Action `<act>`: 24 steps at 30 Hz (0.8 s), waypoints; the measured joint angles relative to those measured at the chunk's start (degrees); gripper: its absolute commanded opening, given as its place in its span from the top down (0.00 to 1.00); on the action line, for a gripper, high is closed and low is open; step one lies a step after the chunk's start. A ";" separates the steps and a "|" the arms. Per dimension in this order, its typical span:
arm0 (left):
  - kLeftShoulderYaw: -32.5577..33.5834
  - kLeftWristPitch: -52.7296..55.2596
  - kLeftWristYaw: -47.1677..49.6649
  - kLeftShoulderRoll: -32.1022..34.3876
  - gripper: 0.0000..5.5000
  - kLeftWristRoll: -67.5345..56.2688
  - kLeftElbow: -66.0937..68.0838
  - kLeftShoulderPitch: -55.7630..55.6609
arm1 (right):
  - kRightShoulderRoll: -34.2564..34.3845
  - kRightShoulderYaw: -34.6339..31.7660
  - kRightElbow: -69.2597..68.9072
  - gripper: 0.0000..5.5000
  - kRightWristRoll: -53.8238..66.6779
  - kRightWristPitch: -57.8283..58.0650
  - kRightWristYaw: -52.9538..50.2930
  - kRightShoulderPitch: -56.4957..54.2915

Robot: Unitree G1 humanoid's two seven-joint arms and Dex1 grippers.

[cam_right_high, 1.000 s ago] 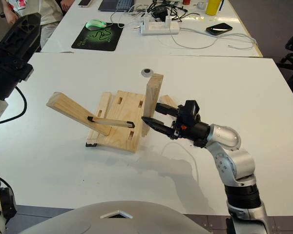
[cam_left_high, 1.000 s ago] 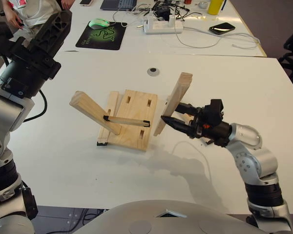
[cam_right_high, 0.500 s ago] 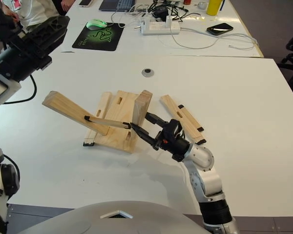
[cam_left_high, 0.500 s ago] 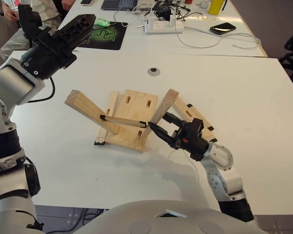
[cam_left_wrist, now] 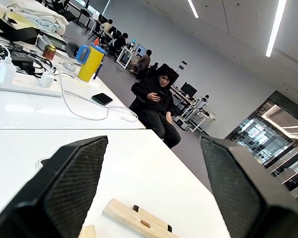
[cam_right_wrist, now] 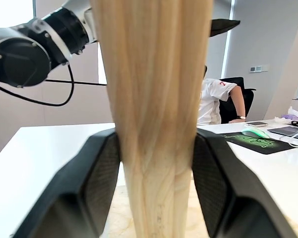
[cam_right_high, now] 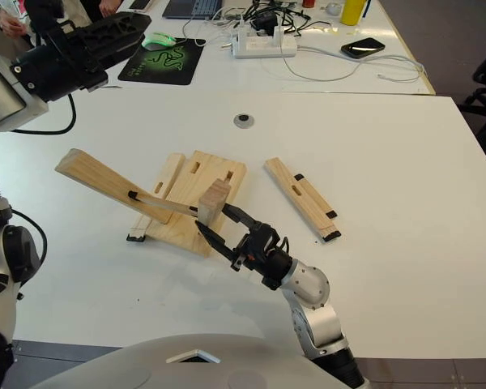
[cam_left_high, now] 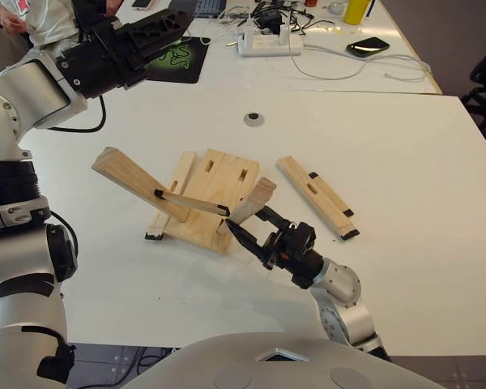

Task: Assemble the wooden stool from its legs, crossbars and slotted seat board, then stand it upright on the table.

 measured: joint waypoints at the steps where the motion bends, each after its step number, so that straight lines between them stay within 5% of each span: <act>1: 0.43 0.39 -0.12 -0.22 0.37 0.77 0.18 0.01 | -0.24 -0.40 0.56 0.62 -0.05 -0.11 -0.01 -0.86; 24: 1.68 6.45 -10.99 -4.48 0.37 15.13 10.08 -7.84 | 2.76 5.20 6.37 0.63 -4.13 -6.87 -5.06 -0.31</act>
